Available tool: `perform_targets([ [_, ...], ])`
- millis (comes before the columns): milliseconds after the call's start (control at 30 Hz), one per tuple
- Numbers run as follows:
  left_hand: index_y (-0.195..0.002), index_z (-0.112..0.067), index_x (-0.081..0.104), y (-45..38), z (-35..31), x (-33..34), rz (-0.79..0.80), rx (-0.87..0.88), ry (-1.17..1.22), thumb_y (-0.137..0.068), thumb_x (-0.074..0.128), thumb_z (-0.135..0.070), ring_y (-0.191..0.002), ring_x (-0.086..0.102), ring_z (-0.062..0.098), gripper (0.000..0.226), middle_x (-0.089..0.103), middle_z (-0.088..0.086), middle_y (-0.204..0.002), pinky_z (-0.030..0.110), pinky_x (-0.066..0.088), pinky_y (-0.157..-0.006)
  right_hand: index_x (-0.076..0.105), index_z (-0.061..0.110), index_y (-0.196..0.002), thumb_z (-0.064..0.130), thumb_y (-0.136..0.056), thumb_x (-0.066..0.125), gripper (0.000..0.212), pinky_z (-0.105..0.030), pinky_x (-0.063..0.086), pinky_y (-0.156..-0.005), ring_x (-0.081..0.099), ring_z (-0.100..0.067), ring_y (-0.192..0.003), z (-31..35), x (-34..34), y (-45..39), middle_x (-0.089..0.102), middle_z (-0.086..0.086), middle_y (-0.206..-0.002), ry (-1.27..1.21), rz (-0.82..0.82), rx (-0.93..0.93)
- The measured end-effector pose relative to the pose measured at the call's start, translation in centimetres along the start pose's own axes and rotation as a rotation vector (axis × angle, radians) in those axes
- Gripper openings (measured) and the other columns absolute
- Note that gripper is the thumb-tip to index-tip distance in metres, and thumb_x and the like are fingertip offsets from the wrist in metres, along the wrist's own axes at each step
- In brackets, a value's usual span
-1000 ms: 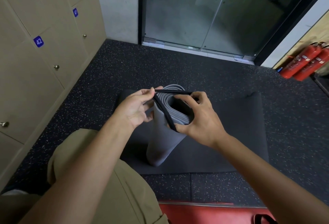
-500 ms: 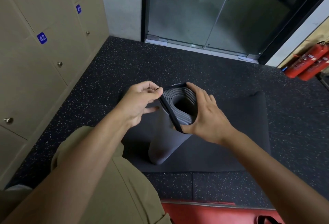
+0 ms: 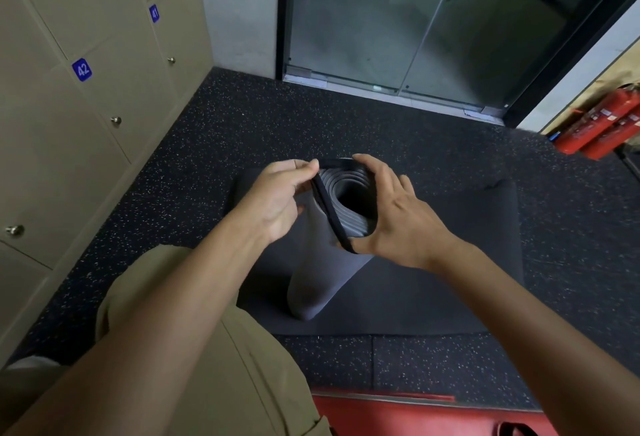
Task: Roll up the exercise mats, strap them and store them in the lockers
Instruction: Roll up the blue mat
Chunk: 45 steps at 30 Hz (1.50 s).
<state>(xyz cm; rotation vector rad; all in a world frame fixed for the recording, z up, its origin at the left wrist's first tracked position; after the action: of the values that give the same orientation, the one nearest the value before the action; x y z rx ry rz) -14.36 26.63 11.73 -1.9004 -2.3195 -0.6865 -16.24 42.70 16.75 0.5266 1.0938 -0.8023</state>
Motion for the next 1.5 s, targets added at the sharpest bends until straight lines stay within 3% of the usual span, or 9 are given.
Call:
perform_targets([
  [167,-0.09,-0.023,0.058,-0.4,-1.5,0.0,0.127,-0.015,0.025,-0.106,0.05,-0.021,-0.115,0.06,0.016,0.018,0.076,-0.004,-0.115,0.043,0.036,-0.096,0.012,0.043,-0.146,0.061,-0.063,0.086,0.113,-0.045,0.053,-0.085,0.04,-0.02,-0.115,0.4,-0.2,-0.5,0.036,0.023,-0.14,-0.041,-0.034,0.009],
  [300,-0.094,-0.013,0.059,-0.9,-2.3,0.1,0.12,-0.006,0.111,-0.106,0.049,-0.012,-0.1,0.066,0.017,0.016,0.077,0.0,-0.103,0.03,0.053,-0.081,0.022,0.036,-0.132,0.062,-0.066,0.083,0.094,-0.042,0.051,-0.078,0.037,-0.018,-0.107,1.0,0.2,-0.4,0.037,0.024,-0.123,-0.016,-0.042,-0.017],
  [433,-0.133,0.004,0.047,-1.8,-1.7,0.2,0.101,-0.012,0.308,-0.108,0.043,-0.009,-0.108,0.071,0.024,0.029,0.075,0.009,-0.117,0.038,0.058,-0.092,0.026,0.037,-0.118,0.062,-0.07,0.08,0.077,-0.034,0.043,-0.068,0.035,-0.015,-0.101,1.4,0.2,-0.2,0.037,0.024,-0.113,-0.023,-0.068,-0.053],
  [533,-0.151,0.013,0.03,-1.9,-0.3,0.4,0.121,-0.074,0.416,-0.11,0.039,-0.013,-0.123,0.065,0.032,0.05,0.066,0.017,-0.135,0.043,0.058,-0.096,0.027,0.036,-0.117,0.064,-0.071,0.078,0.074,-0.033,0.042,-0.066,0.036,-0.015,-0.104,1.3,0.3,0.4,0.041,0.024,-0.13,-0.03,-0.083,-0.064],
  [700,-0.134,0.003,0.06,-1.1,2.5,0.5,0.093,-0.187,0.574,-0.11,0.038,-0.02,-0.125,0.063,0.032,0.04,0.065,0.018,-0.136,0.044,0.048,-0.107,0.029,0.037,-0.112,0.061,-0.068,0.08,0.072,-0.036,0.046,-0.073,0.038,-0.01,-0.115,0.0,0.1,1.5,0.035,0.034,-0.141,-0.1,-0.102,0.006],
  [933,-0.131,0.006,0.059,0.2,3.9,0.0,0.064,-0.176,0.644,-0.111,0.038,-0.019,-0.118,0.068,0.025,0.039,0.068,0.016,-0.132,0.034,0.057,-0.092,0.029,0.036,-0.113,0.057,-0.062,0.083,0.077,-0.04,0.047,-0.083,0.039,-0.008,-0.119,-1.5,-0.1,2.1,0.036,0.038,-0.141,-0.172,-0.109,0.098],
  [1067,-0.102,-0.008,0.064,0.5,3.9,-0.7,0.0,-0.159,0.564,-0.108,0.046,-0.016,-0.084,0.07,0.013,0.021,0.074,-0.002,-0.09,0.025,0.053,-0.072,0.03,0.039,-0.116,0.054,-0.061,0.085,0.079,-0.043,0.047,-0.089,0.039,-0.007,-0.122,-2.1,-0.3,2.1,0.037,0.04,-0.139,-0.218,-0.113,0.127],
  [1167,-0.087,-0.02,0.055,1.1,3.5,-1.2,0.059,-0.151,0.414,-0.108,0.046,-0.02,-0.076,0.057,0.011,0.023,0.062,-0.008,-0.078,0.027,0.037,-0.076,0.03,0.04,-0.117,0.054,-0.061,0.087,0.082,-0.041,0.046,-0.091,0.039,-0.007,-0.124,-2.2,-0.3,2.1,0.038,0.039,-0.14,-0.231,-0.112,0.132],
  [1500,-0.082,-0.015,0.05,1.4,5.9,-2.3,0.059,-0.255,0.296,-0.107,0.048,-0.014,-0.061,0.053,0.011,0.024,0.053,-0.001,-0.07,0.03,0.047,-0.073,0.029,0.041,-0.119,0.052,-0.062,0.091,0.085,-0.038,0.046,-0.093,0.038,-0.006,-0.127,-2.6,0.0,3.0,0.037,0.037,-0.142,-0.231,-0.129,0.118],
])
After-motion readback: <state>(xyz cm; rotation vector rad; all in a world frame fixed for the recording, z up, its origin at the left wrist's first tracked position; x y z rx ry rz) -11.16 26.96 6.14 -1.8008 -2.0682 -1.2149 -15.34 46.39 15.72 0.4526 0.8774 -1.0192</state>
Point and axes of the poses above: each hand's wrist, its own y-axis away from the middle knuckle, its own x-axis out of the palm, z = x × y, the point moved 9 cm from there along -y, towards the middle knuckle
